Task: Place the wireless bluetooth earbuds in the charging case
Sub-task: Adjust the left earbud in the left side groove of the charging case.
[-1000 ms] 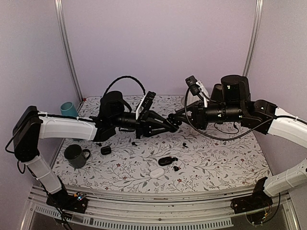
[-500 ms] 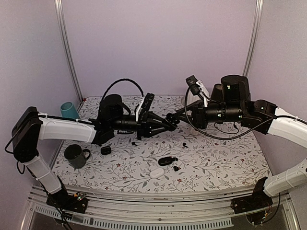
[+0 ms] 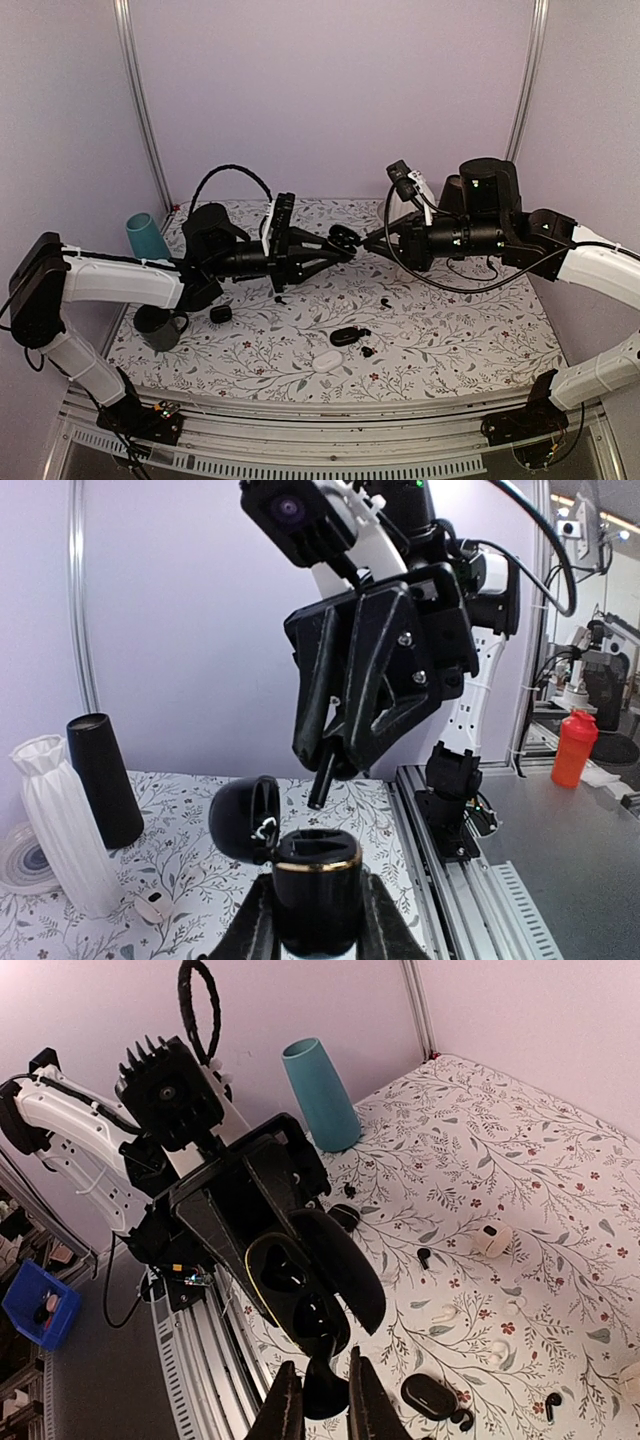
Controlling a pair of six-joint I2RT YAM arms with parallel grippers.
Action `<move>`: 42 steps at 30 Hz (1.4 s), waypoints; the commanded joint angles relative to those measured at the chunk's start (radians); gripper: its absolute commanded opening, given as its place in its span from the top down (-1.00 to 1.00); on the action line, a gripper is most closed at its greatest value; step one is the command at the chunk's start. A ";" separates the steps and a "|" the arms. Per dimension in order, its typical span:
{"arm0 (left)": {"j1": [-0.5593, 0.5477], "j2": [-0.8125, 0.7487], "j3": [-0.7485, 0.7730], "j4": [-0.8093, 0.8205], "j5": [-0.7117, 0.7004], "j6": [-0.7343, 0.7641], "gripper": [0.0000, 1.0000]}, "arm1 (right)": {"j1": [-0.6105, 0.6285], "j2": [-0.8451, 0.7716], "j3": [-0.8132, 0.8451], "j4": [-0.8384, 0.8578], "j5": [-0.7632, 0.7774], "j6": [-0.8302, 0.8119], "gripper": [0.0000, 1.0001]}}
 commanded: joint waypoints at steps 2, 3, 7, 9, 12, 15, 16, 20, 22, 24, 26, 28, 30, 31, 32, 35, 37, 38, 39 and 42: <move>0.008 -0.027 -0.013 0.090 0.004 0.051 1.00 | -0.004 0.002 0.002 0.004 -0.034 0.020 0.91; 0.007 -0.026 -0.012 0.093 0.006 0.054 1.00 | -0.004 0.004 0.003 0.005 -0.040 0.023 0.91; 0.006 -0.018 -0.005 0.103 0.011 0.057 1.00 | -0.003 0.014 -0.001 0.015 -0.061 0.028 0.91; 0.004 -0.014 -0.004 0.114 0.013 0.058 1.00 | -0.003 0.025 0.002 0.011 -0.068 0.031 0.91; 0.001 -0.009 -0.001 0.119 0.017 0.066 1.00 | -0.004 0.033 0.004 0.009 -0.067 0.036 0.91; -0.005 -0.007 -0.003 0.133 0.022 0.075 1.00 | -0.002 0.044 0.012 0.000 -0.054 0.047 0.90; -0.005 -0.007 -0.003 0.137 0.019 0.078 1.00 | -0.003 0.048 0.015 -0.005 -0.054 0.049 0.91; -0.010 -0.008 -0.008 0.159 0.016 0.090 1.00 | -0.003 0.068 0.033 -0.030 -0.052 0.056 0.91; -0.012 -0.007 -0.010 0.168 0.016 0.097 1.00 | -0.003 0.078 0.043 -0.043 -0.050 0.057 0.91; -0.014 -0.008 -0.013 0.175 0.017 0.104 1.00 | -0.003 0.080 0.045 -0.050 -0.049 0.060 0.91; -0.015 -0.008 -0.016 0.182 0.017 0.108 1.00 | -0.003 0.079 0.044 -0.053 -0.041 0.063 0.90; -0.018 -0.008 -0.016 0.178 0.014 0.126 1.00 | -0.003 0.086 0.044 -0.062 -0.044 0.071 0.90; -0.027 -0.011 -0.014 0.160 -0.006 0.155 1.00 | -0.004 0.102 0.089 -0.081 -0.044 0.077 0.90; -0.033 -0.011 -0.013 0.148 -0.015 0.176 1.00 | -0.003 0.111 0.101 -0.092 -0.039 0.085 0.90; -0.041 -0.014 -0.010 0.131 -0.028 0.199 1.00 | -0.003 0.119 0.113 -0.106 -0.029 0.092 0.90; -0.063 -0.015 -0.001 0.089 -0.070 0.262 1.00 | -0.004 0.148 0.148 -0.148 -0.012 0.117 0.89; -0.073 -0.012 -0.001 0.084 -0.094 0.289 1.00 | -0.004 0.167 0.164 -0.165 -0.012 0.137 0.89; -0.079 -0.011 -0.003 0.090 -0.107 0.298 1.00 | -0.003 0.176 0.171 -0.177 -0.013 0.143 0.89; -0.083 -0.008 -0.006 0.100 -0.120 0.302 1.00 | -0.003 0.184 0.180 -0.188 -0.010 0.149 0.89; -0.090 -0.004 -0.022 0.145 -0.150 0.316 1.00 | -0.004 0.207 0.203 -0.222 0.015 0.169 0.88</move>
